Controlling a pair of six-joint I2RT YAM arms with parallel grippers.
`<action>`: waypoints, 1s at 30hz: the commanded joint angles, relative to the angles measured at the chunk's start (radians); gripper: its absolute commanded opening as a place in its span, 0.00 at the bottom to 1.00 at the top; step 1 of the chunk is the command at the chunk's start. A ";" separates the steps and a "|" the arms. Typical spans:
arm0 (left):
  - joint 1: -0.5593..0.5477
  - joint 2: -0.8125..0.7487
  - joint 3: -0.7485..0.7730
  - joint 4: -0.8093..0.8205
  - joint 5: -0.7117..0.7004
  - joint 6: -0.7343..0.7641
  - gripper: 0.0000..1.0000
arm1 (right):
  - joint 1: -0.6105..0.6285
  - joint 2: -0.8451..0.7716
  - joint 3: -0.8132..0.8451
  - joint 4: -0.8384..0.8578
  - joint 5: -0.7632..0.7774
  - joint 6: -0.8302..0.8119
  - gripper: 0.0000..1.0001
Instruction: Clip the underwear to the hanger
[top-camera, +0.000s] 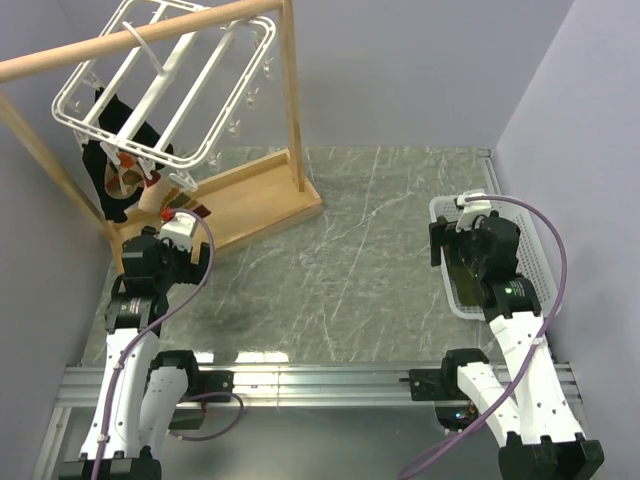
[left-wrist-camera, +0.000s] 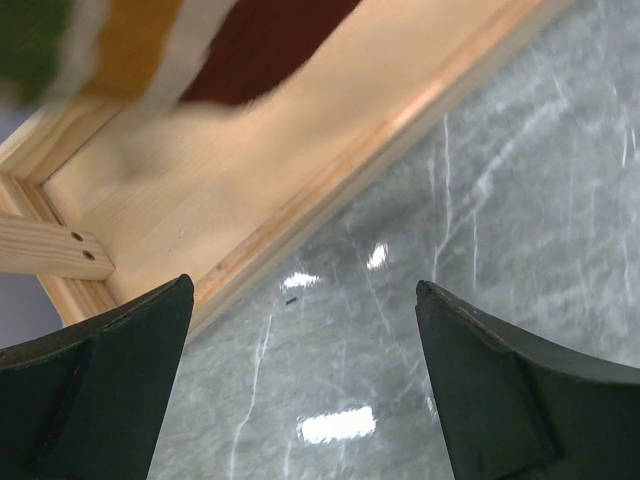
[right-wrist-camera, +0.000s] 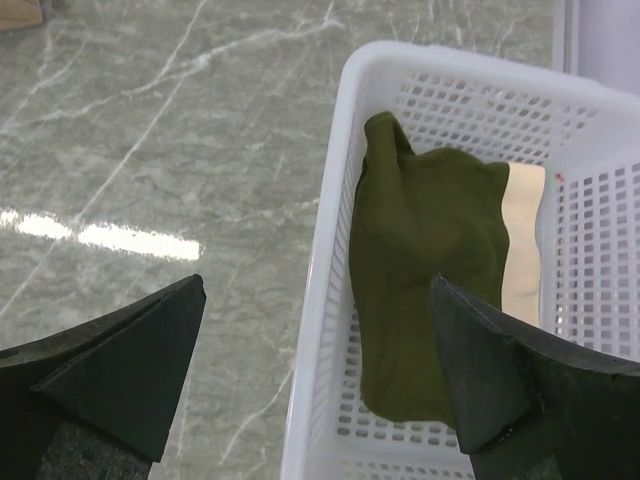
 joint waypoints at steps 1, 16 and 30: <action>-0.002 -0.024 0.008 -0.066 0.065 0.083 0.99 | 0.005 0.003 0.054 -0.044 -0.013 -0.023 1.00; -0.005 -0.024 0.095 -0.279 0.171 0.276 0.99 | -0.346 0.506 0.288 -0.231 -0.052 -0.067 1.00; -0.019 0.077 0.115 -0.290 0.251 0.289 0.99 | -0.461 1.093 0.474 -0.103 0.028 0.005 0.98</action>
